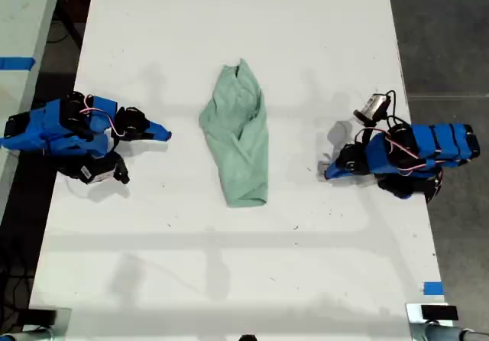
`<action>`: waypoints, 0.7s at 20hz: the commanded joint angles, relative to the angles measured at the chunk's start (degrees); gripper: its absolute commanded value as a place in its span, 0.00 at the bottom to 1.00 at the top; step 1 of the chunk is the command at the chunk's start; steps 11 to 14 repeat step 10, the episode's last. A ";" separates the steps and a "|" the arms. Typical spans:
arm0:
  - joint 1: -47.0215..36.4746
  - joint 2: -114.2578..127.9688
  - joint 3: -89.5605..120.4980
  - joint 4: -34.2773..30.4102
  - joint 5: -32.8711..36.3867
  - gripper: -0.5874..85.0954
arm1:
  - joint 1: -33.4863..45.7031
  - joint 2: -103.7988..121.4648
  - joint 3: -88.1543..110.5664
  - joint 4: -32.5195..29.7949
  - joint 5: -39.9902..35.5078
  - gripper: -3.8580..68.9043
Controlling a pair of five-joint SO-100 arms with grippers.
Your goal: Fold t shirt
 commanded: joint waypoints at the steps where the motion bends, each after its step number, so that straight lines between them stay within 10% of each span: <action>1: 0.26 0.35 0.35 0.09 -1.05 0.01 | 3.69 0.26 0.62 -1.05 -3.34 0.01; 14: 0.09 0.35 0.35 0.18 -1.05 0.01 | 6.94 0.26 0.88 -3.87 -11.34 0.01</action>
